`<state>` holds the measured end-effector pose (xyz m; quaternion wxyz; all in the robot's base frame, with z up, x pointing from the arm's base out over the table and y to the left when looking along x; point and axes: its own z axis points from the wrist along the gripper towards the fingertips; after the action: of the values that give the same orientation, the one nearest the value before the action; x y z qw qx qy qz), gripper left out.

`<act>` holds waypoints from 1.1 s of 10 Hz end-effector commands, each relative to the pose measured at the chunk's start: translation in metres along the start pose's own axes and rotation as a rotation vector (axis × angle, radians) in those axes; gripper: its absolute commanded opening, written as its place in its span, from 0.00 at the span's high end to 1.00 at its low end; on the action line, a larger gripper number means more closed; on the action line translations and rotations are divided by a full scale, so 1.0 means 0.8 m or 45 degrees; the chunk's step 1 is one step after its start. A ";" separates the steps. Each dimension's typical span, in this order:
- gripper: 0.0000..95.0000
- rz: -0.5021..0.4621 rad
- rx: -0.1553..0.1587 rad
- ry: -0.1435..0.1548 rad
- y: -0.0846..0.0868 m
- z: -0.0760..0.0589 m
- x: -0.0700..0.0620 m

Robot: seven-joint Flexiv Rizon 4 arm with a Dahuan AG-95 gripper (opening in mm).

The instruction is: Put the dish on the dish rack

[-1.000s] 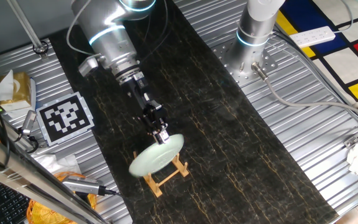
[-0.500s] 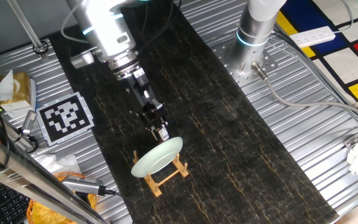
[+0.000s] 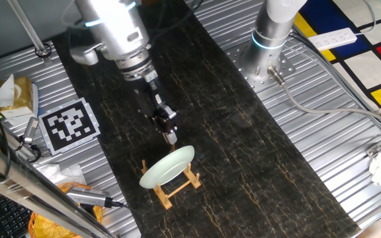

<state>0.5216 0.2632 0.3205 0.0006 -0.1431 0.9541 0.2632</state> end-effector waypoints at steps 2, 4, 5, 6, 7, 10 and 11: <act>1.00 -0.030 0.963 -0.196 0.026 -0.049 0.020; 1.00 -0.078 1.049 -0.240 0.012 -0.055 0.033; 1.00 -0.095 1.090 -0.262 0.003 -0.054 0.038; 1.00 -0.074 1.093 -0.267 0.001 -0.054 0.039; 1.00 -0.052 1.087 -0.269 0.000 -0.054 0.040; 1.00 -0.095 1.069 -0.255 0.001 -0.054 0.040; 1.00 -0.098 1.059 -0.249 0.001 -0.055 0.040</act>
<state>0.4964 0.2366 0.3545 0.1615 -0.1263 0.9640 -0.1692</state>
